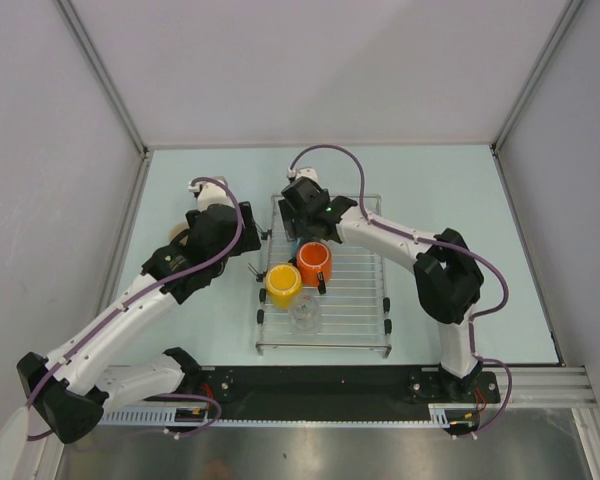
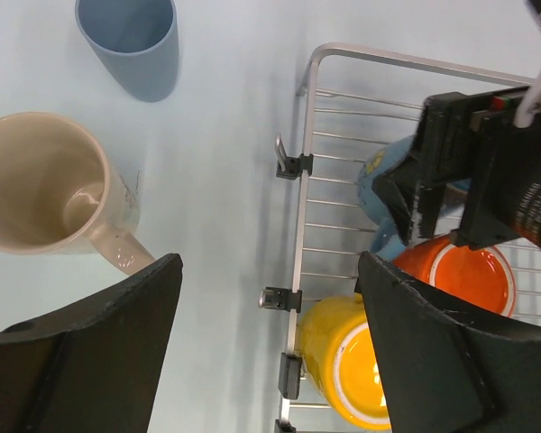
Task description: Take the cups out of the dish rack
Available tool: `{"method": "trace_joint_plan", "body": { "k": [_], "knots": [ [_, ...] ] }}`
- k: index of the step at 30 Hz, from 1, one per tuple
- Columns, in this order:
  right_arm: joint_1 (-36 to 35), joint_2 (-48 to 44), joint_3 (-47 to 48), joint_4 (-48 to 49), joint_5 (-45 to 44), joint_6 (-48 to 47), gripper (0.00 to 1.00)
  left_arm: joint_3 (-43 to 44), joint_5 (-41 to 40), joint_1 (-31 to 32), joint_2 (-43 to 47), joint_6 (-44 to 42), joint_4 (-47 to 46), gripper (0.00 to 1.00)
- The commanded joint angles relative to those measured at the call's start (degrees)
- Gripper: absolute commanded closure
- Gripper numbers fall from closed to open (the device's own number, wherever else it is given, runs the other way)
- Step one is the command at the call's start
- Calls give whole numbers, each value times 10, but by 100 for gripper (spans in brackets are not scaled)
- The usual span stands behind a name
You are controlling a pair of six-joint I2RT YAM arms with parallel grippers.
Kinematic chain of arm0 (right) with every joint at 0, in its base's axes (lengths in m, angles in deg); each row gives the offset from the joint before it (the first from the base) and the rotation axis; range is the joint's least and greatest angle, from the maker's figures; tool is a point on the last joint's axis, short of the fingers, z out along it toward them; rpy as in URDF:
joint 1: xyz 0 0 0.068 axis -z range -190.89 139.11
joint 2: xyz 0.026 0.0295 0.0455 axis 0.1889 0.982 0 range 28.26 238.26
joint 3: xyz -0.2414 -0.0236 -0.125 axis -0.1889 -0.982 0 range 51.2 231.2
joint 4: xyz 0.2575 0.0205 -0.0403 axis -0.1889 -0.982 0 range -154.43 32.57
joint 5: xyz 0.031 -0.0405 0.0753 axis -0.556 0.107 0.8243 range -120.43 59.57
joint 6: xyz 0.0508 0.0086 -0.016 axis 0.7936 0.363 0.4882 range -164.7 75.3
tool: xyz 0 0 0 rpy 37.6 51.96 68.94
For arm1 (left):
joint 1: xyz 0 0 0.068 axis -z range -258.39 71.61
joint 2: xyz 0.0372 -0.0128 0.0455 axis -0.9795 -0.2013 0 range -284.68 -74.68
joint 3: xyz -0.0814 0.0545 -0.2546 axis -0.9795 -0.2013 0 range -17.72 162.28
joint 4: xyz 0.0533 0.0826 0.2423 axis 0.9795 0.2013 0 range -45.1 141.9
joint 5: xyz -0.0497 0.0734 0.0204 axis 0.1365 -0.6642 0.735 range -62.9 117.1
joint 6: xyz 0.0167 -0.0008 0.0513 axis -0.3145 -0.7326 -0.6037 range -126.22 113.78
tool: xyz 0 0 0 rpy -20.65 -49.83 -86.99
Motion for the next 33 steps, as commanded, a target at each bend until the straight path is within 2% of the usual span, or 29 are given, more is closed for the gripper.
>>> {"method": "trace_joint_plan", "body": {
  "k": [1, 10, 15, 22, 25, 28, 29, 30, 32, 33],
  "knots": [
    [-3, -101, 1, 18, -33, 0, 100, 0, -6, 3, 3, 18, -13, 16],
    [7, -168, -1, 21, -29, 0, 100, 0, 14, 2, -3, 36, -36, 16],
    [45, -224, -57, 66, 45, 43, 100, -32, 51, 2, 22, 33, -108, 16],
    [166, -332, -239, 279, 301, 172, 100, -119, 97, 0, 91, 59, -252, 16],
    [196, -364, -293, 373, 360, 200, 100, -141, 136, -3, 100, 74, -318, 16],
    [225, -383, -347, 472, 432, 254, 100, -149, 192, -9, 90, 81, -355, 16],
    [231, -386, -359, 500, 449, 298, 100, -149, 206, -11, 85, 82, -383, 16],
    [250, -386, -390, 574, 470, 325, 100, -150, 220, -13, 81, 90, -390, 16],
    [269, -381, -421, 660, 522, 389, 100, -160, 290, -27, 70, 92, -429, 16],
    [277, -377, -438, 746, 534, 448, 100, -166, 309, -32, 69, 98, -446, 16]
  ]
}}
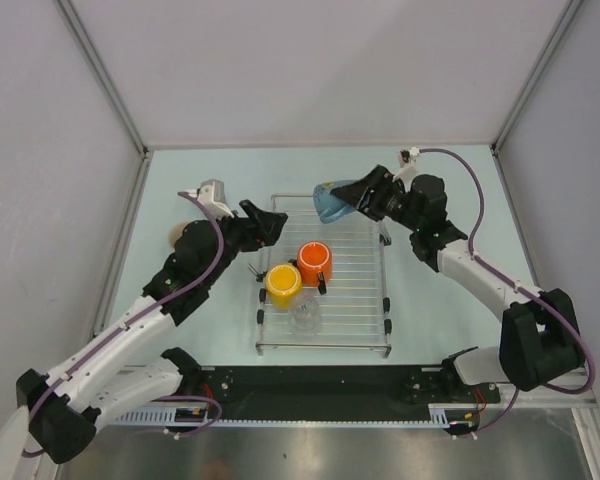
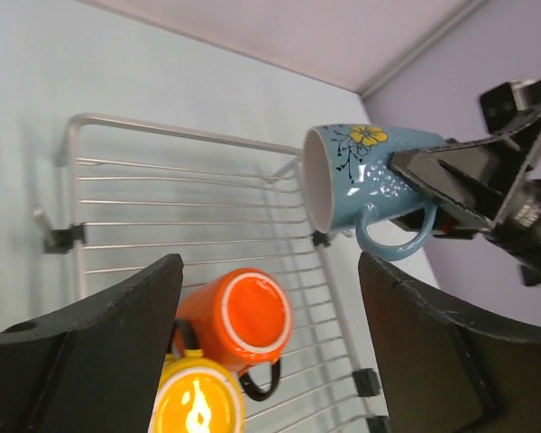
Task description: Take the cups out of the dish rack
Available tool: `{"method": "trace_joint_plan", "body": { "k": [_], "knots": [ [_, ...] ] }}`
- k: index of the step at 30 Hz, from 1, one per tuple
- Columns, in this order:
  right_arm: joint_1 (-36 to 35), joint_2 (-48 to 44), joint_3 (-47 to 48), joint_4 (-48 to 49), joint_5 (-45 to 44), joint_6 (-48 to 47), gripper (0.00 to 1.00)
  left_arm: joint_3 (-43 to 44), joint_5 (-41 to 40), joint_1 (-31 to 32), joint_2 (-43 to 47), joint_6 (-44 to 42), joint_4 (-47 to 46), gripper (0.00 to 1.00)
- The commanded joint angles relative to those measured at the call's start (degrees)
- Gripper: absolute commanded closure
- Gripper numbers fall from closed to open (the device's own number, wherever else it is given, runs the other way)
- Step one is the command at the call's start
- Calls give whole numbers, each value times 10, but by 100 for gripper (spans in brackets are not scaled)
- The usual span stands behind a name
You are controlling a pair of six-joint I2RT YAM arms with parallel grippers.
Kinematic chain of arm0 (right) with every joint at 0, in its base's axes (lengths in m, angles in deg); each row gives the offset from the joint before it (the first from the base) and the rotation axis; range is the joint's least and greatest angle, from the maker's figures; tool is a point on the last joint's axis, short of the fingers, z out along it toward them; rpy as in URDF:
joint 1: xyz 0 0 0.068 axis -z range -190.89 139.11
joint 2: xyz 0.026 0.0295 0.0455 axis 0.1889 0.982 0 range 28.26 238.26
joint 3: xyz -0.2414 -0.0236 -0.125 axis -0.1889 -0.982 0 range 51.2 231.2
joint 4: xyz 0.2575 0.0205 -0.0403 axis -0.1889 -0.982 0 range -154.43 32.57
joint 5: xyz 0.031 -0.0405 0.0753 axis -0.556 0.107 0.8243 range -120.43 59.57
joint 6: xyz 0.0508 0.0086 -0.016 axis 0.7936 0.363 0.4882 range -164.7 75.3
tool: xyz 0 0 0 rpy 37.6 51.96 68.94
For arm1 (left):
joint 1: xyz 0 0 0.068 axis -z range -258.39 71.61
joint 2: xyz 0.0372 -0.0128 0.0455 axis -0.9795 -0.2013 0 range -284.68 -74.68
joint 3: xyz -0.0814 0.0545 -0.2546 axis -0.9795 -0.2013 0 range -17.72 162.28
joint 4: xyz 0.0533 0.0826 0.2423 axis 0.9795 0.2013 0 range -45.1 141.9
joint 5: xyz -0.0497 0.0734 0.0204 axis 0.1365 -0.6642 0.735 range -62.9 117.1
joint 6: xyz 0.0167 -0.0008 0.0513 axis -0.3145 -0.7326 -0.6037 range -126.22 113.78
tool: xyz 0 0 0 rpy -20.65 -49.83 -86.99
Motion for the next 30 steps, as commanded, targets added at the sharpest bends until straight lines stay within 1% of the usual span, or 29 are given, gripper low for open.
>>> {"method": "trace_joint_plan", "body": {
  "k": [1, 2, 3, 4, 5, 6, 7, 9, 10, 11, 13, 19, 30],
  "knots": [
    [46, -11, -68, 363, 140, 214, 100, -25, 154, -26, -11, 29, -127, 16],
    [51, -4, -86, 407, 143, 240, 100, -40, 169, -29, -11, 34, -164, 17],
    [56, 2, -99, 490, 143, 293, 100, -50, 184, -33, -10, 46, -185, 17],
    [59, 9, -111, 525, 146, 315, 100, -60, 199, -41, -10, 52, -231, 18],
    [61, 28, -130, 559, 145, 334, 100, -82, 225, -46, -10, 59, -257, 18],
    [62, 39, -137, 624, 145, 358, 100, -93, 237, -50, -11, 78, -282, 19],
    [61, 52, -144, 652, 142, 393, 100, -111, 247, -57, -14, 89, -331, 20],
    [57, 81, -161, 714, 133, 421, 100, -120, 279, -61, -30, 112, -369, 21],
    [55, 85, -164, 720, 134, 429, 100, -121, 288, -61, -38, 116, -396, 23],
    [48, 88, -165, 719, 134, 427, 100, -122, 305, -61, -44, 120, -407, 25],
    [40, 84, -164, 714, 135, 411, 100, -119, 316, -60, -57, 127, -427, 27],
    [7, 76, -143, 660, 143, 371, 100, -104, 318, -60, -60, 108, -418, 28],
    [-47, 96, -119, 646, 142, 347, 100, -107, 328, -53, -82, 111, -428, 30]
  ]
}}
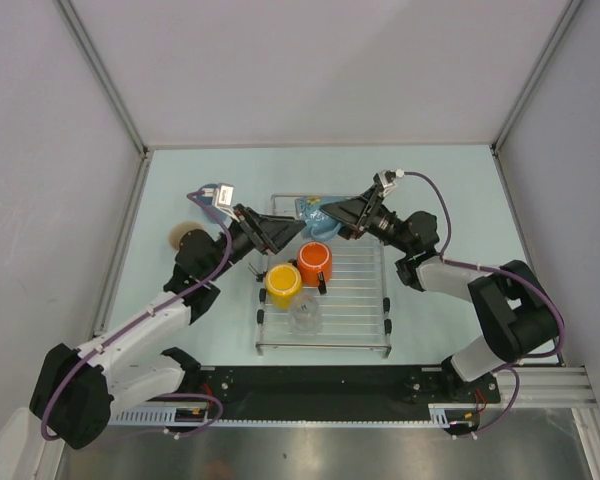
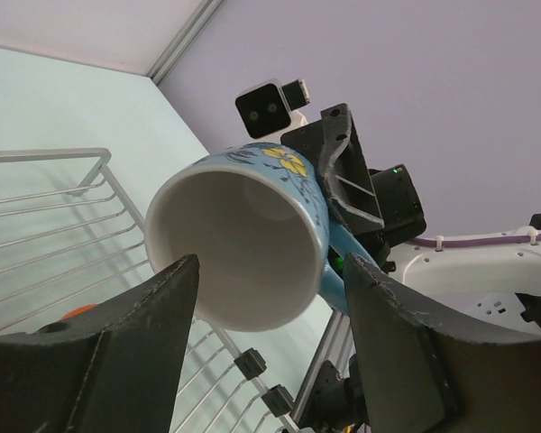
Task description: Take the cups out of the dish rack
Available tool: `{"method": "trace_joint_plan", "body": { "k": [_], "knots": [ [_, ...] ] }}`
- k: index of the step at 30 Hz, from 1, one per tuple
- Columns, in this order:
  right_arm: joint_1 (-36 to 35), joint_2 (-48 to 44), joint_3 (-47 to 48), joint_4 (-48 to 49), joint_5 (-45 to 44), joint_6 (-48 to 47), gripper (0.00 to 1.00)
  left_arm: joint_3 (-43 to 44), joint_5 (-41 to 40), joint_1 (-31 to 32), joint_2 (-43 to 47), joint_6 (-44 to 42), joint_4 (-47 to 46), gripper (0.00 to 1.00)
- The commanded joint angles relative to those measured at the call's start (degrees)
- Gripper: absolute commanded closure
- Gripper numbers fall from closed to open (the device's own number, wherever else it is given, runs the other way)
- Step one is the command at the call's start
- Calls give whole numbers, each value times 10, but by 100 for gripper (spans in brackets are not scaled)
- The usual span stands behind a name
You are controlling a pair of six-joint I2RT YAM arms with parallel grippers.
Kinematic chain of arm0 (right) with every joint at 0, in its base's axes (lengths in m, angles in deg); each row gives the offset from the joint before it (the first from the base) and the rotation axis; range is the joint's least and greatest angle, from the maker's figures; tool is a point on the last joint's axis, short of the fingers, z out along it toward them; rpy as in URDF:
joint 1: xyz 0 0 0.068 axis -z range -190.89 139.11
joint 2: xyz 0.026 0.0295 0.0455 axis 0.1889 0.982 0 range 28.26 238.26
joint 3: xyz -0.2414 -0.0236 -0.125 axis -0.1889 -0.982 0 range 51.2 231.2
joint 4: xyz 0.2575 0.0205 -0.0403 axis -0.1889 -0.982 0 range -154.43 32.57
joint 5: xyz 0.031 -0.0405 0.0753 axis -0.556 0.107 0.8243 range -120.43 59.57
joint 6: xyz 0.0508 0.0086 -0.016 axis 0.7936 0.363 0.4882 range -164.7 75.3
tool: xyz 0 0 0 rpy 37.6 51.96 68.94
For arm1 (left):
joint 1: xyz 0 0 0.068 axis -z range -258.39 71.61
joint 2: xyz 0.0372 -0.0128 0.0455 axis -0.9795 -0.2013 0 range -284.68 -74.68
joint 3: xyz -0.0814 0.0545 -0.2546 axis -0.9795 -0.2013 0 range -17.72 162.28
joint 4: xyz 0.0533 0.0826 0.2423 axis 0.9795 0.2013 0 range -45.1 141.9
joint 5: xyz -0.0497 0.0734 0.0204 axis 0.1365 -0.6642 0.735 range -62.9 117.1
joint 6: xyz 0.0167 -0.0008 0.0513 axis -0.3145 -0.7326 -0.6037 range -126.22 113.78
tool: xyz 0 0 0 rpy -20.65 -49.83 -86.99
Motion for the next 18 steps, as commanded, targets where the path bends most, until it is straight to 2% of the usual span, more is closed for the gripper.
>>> {"method": "trace_joint_plan", "body": {
  "k": [1, 6, 11, 14, 17, 18],
  "knots": [
    [-17, -1, 43, 86, 1, -14, 100, 15, 18, 6, -10, 4, -38, 30],
    [-40, 5, 56, 75, 5, -24, 100, 19, 24, 11, -21, 6, -50, 31],
    [-58, 10, 63, 66, 8, -35, 100, 27, 27, 22, -35, 6, -57, 36],
    [-65, 15, 64, 65, 10, -37, 100, 28, 32, 28, -42, 8, -63, 42],
    [-71, 19, 65, 65, 12, -37, 100, 31, 34, 30, -49, 9, -65, 53],
    [-72, 19, 66, 64, 13, -38, 100, 32, 36, 31, -50, 11, -65, 59]
  ]
}}
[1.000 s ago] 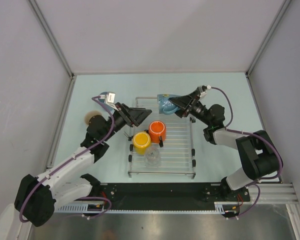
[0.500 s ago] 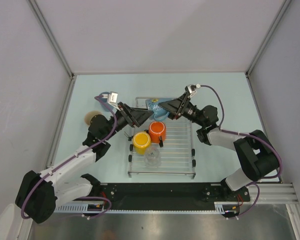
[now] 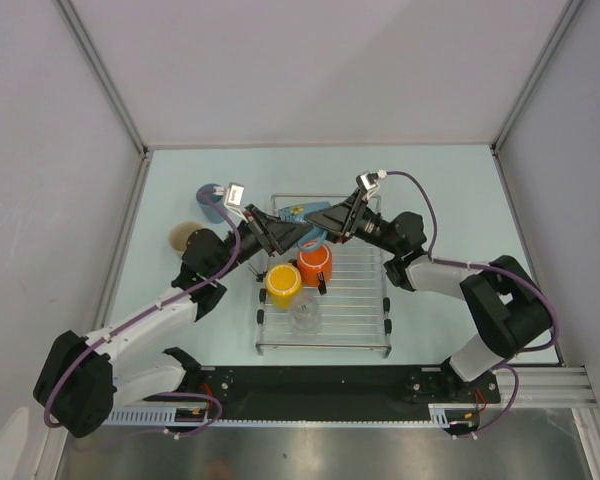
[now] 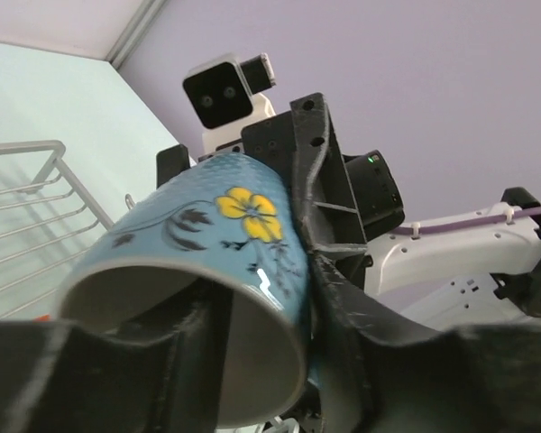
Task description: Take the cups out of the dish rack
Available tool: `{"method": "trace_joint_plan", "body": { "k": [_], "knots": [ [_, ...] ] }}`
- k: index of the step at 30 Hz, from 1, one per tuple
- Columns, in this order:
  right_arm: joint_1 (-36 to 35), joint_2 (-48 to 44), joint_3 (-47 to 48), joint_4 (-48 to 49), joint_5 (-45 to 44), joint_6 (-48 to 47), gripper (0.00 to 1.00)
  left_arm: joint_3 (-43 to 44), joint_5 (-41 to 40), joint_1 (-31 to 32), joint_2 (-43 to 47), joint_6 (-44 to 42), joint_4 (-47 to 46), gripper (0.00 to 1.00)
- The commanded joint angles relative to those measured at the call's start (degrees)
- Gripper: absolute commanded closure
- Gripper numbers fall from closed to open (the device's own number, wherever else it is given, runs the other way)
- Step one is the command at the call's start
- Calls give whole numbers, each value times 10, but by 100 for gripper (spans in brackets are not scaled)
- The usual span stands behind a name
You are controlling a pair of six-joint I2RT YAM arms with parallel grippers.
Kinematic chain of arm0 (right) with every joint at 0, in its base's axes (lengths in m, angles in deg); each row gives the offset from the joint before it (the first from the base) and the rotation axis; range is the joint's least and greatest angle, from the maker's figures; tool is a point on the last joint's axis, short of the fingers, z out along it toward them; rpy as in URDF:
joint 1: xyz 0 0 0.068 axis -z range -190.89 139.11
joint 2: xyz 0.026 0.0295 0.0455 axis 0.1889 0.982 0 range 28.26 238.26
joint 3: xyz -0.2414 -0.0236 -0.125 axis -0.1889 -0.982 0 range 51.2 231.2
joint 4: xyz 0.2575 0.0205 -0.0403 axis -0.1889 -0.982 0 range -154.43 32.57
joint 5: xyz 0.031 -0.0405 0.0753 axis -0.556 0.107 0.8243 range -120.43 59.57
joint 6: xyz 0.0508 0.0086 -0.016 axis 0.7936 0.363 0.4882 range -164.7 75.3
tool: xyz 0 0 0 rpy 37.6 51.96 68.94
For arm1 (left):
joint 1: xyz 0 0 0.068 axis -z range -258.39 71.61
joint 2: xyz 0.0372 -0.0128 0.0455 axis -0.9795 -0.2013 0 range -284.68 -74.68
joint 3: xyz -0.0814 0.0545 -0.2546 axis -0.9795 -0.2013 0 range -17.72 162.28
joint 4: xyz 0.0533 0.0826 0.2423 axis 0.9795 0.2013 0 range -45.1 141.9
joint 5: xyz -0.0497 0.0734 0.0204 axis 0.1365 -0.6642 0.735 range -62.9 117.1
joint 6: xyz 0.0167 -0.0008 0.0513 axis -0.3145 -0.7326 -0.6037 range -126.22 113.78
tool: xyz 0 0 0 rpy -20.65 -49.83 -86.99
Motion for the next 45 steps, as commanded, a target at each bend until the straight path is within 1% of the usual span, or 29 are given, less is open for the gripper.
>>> {"method": "trace_joint_plan", "body": {
  "k": [1, 2, 3, 6, 9, 10, 12, 13, 14, 15, 16, 19, 25, 27, 28, 29, 31, 32, 33, 34, 35, 36, 37, 39, 40, 42, 43, 44, 45],
  "knots": [
    [-14, -2, 35, 61, 8, -6, 100, 27, 17, 7, -13, 5, -21, 64],
    [-14, -2, 35, 62, 9, -6, 100, 30, 21, 7, -17, 5, -21, 70],
    [-14, -3, 34, 63, 9, -6, 100, 31, 24, 7, -19, 6, -20, 84],
    [-12, -8, 33, 61, 14, -8, 100, 41, 30, 7, -23, 5, 0, 99],
    [-4, -15, 33, 52, 16, -7, 89, 49, 23, 7, -17, 0, 23, 100],
    [1, -17, 33, 49, 17, -7, 77, 52, 26, 7, -18, -2, 26, 100],
    [4, -21, 33, 45, 17, -7, 58, 58, 27, 7, -17, -3, 40, 100],
    [7, -23, 32, 41, 17, -7, 40, 61, 26, 7, -15, -5, 45, 100],
    [9, -28, 29, 40, 17, -7, 31, 62, 28, 7, -13, -8, 54, 100],
    [12, -30, 29, 36, 17, -8, 24, 67, 28, 7, -10, -10, 58, 100],
    [15, -31, 28, 31, 17, -7, 13, 69, 27, 7, -7, -12, 62, 100],
    [30, -43, 23, 22, 15, -3, 0, 75, 26, 6, 4, -19, 77, 100],
    [73, -68, 15, 10, 20, 7, 0, 77, 21, 5, 31, -32, 98, 100],
    [94, -86, 12, 2, 20, 4, 0, 89, 7, 0, 40, -42, 127, 100],
    [102, -95, 6, -18, 16, 1, 0, 96, 1, -2, 43, -59, 142, 100],
    [110, -103, 4, -36, 13, -15, 0, 105, -7, -5, 50, -72, 182, 99],
    [132, -139, 11, -138, 0, -51, 0, 149, -41, -7, 50, -117, 234, 100],
    [134, -153, 21, -199, -10, -88, 0, 169, -52, -9, 41, -136, 295, 100],
    [135, -167, 37, -347, -26, -173, 0, 216, -66, -10, 32, -169, 330, 100],
    [127, -188, 76, -423, -70, -226, 0, 243, -104, -11, 18, -186, 401, 100],
    [119, -197, 99, -489, -99, -267, 0, 269, -118, -16, -10, -201, 436, 100],
    [111, -202, 116, -592, -130, -335, 0, 317, -137, -19, -26, -225, 466, 100],
    [90, -204, 131, -630, -188, -357, 0, 338, -168, -22, -40, -234, 513, 100],
    [77, -207, 159, -696, -226, -383, 0, 385, -199, -29, -73, -255, 541, 100],
    [70, -207, 165, -706, -250, -397, 0, 400, -229, -30, -84, -261, 568, 100],
    [67, -207, 175, -754, -272, -405, 0, 456, -256, -41, -131, -277, 603, 100],
    [65, -207, 178, -764, -280, -410, 0, 481, -279, -47, -153, -281, 653, 100],
    [64, -208, 181, -775, -286, -412, 0, 530, -297, -53, -174, -286, 676, 99],
    [62, -208, 182, -792, -295, -416, 0, 552, -310, -57, -191, -296, 696, 99]
  ]
}}
